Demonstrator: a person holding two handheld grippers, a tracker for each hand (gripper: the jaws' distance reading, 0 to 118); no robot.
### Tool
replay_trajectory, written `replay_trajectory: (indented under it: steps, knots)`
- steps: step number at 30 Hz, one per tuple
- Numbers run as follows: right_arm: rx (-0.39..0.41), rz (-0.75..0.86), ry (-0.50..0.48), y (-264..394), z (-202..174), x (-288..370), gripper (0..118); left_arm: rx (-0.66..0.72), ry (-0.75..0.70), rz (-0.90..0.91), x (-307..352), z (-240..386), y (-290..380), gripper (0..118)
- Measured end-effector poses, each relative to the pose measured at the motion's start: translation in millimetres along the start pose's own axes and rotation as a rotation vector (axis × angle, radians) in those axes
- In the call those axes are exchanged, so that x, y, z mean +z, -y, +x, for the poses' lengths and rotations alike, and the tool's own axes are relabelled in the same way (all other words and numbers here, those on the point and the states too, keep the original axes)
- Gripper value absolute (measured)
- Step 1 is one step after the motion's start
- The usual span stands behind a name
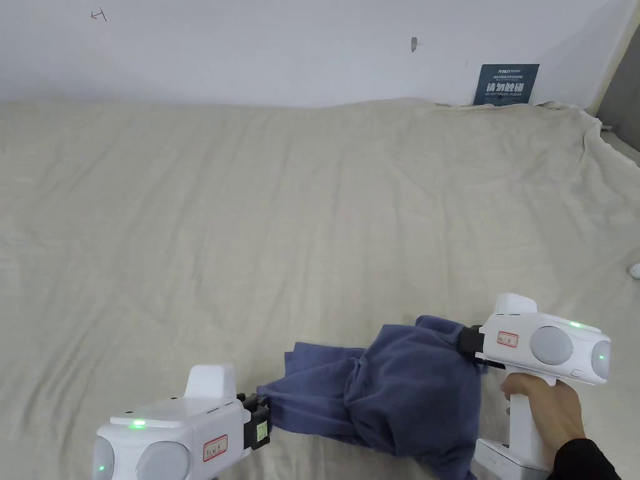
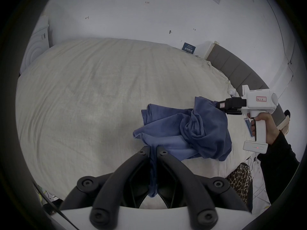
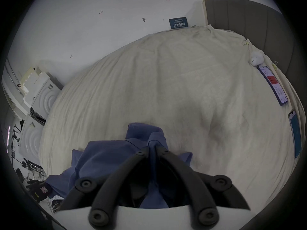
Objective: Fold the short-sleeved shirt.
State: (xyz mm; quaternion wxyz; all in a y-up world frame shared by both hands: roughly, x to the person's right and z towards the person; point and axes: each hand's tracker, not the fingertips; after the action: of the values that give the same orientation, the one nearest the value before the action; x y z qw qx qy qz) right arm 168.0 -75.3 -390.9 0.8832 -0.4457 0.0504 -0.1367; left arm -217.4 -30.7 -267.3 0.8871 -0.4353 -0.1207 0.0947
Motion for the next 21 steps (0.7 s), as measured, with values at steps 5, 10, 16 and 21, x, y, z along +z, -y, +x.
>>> replay_trajectory:
  steps: [5, 10, 16, 21]
  knots:
    - [0.019, 0.086, -0.039, -3.1, 1.2, 35.0, 2, 0.067, 0.043, 0.022, 1.4, -10.3, -0.9, 5]
    - [0.049, 0.239, -0.068, -21.4, -3.5, 92.6, 2, 0.153, 0.096, 0.063, 15.2, -26.7, -22.1, 5]
    - [0.109, 0.368, -0.055, -73.8, -3.8, 149.6, 2, 0.197, 0.08, 0.197, 48.0, -56.6, -81.7, 5]
    - [0.172, 0.43, -0.023, -122.6, -12.2, 171.4, 2, 0.147, 0.022, 0.292, 75.9, -71.5, -152.1, 5]
